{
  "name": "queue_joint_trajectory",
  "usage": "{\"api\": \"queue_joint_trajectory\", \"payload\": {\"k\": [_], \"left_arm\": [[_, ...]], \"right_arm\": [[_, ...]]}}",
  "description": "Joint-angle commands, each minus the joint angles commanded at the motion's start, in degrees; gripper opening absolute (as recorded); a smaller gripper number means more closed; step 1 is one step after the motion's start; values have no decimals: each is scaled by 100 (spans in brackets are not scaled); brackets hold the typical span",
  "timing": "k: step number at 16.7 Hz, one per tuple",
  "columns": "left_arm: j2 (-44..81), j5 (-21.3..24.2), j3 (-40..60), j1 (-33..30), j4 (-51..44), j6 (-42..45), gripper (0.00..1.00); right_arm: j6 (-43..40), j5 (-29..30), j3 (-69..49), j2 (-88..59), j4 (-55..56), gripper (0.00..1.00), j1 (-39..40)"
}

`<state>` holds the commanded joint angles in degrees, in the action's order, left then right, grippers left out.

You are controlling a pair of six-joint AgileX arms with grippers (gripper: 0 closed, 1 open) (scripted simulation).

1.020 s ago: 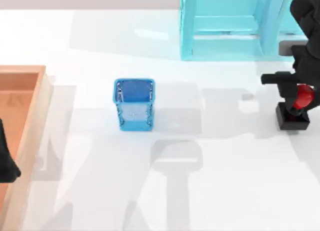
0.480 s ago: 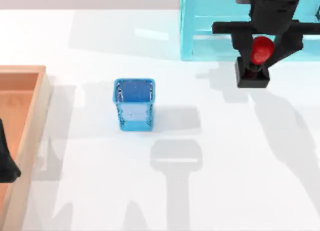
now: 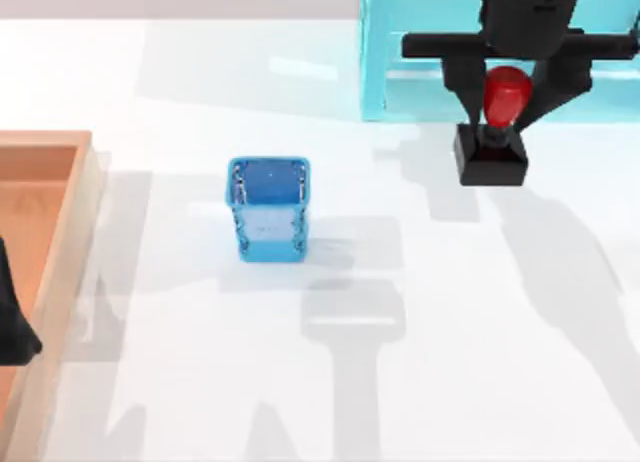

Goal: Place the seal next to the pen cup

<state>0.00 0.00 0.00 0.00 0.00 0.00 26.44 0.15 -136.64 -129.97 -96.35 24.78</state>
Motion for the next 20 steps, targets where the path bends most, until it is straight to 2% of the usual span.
{"api": "queue_joint_trajectory", "payload": {"k": [3,11,20], "left_arm": [[0,0,0,0,0,0,100],[0,0,0,0,0,0,100],[0,0,0,0,0,0,100]], "right_arm": [[172,69,89,-44,204,0,172],[1280,523,647,-373,1511,0,1343],[1296,516,1004,-358,1808,0,1356]]}}
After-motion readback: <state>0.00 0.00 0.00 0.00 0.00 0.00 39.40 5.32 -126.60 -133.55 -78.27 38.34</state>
